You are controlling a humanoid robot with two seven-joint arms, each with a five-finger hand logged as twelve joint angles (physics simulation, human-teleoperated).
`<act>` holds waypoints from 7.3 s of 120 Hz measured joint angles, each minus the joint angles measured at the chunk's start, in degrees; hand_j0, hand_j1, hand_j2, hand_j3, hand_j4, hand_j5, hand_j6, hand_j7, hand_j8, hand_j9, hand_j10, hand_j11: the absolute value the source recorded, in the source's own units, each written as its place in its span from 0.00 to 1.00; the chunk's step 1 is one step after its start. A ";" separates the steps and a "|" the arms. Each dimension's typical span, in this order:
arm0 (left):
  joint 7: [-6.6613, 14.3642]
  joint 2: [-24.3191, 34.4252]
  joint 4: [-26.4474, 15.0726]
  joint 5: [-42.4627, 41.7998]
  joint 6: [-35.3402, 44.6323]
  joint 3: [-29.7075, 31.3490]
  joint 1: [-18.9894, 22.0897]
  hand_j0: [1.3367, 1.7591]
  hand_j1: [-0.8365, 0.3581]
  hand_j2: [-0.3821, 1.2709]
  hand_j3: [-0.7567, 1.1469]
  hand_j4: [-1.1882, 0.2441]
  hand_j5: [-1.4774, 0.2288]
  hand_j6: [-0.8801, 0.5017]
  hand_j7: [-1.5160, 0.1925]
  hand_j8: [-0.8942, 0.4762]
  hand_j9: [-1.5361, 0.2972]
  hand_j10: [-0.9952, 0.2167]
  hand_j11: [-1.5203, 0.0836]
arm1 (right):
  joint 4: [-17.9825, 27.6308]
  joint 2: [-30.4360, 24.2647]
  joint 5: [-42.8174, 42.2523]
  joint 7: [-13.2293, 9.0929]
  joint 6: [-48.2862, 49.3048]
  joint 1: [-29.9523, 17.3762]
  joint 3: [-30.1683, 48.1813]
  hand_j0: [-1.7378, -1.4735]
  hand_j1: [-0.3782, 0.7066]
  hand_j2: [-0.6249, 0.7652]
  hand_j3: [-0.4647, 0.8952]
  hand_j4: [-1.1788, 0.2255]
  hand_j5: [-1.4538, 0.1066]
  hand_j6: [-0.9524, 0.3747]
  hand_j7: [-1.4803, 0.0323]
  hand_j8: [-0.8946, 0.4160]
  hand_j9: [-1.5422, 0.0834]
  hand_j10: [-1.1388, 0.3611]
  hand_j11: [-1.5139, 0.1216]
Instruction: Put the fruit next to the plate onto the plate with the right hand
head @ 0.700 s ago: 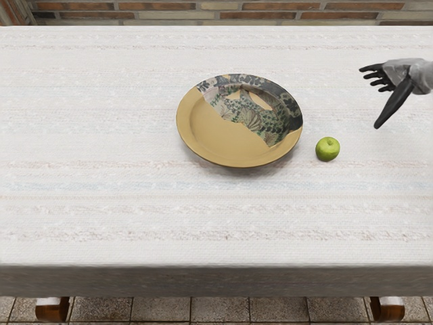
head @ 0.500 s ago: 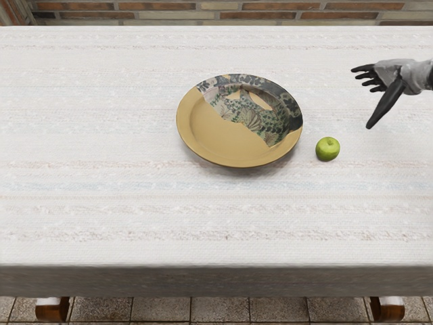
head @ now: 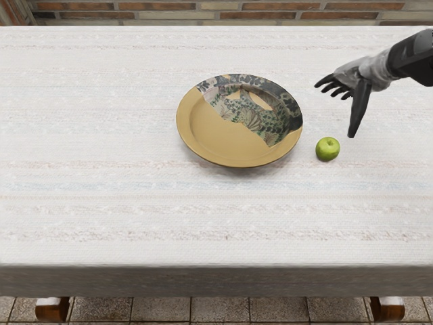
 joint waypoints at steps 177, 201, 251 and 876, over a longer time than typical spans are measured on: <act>0.00 0.00 0.00 0.01 0.00 -0.02 0.00 0.76 0.99 0.23 0.40 0.83 0.87 0.64 0.89 0.65 0.84 0.82 0.95 | 33.15 -1.80 -13.92 -14.58 -54.18 -6.01 -5.65 0.30 0.26 0.42 0.34 0.69 0.76 0.56 0.80 0.52 0.78 0.62 0.76; 0.00 0.00 0.00 0.01 0.00 0.00 0.01 0.76 0.99 0.23 0.40 0.83 0.87 0.64 0.89 0.65 0.84 0.82 0.95 | 33.13 -1.23 -14.37 -14.58 -54.44 -5.87 -7.20 0.30 0.26 0.42 0.34 0.68 0.75 0.55 0.79 0.52 0.78 0.61 0.75; 0.00 0.00 0.00 0.01 0.00 -0.01 0.00 0.76 0.99 0.23 0.40 0.83 0.87 0.64 0.89 0.65 0.84 0.82 0.95 | 32.81 -0.06 -16.94 -14.58 -59.55 -5.99 -11.28 0.30 0.26 0.42 0.34 0.69 0.75 0.55 0.80 0.52 0.78 0.62 0.76; 0.00 0.00 0.00 0.00 0.00 -0.01 0.00 0.76 0.99 0.23 0.40 0.83 0.87 0.64 0.89 0.65 0.84 0.82 0.95 | 25.89 -9.99 4.69 -14.58 -5.02 -11.82 27.72 0.30 0.09 0.47 0.34 0.79 0.87 0.67 0.91 0.64 0.89 0.72 0.86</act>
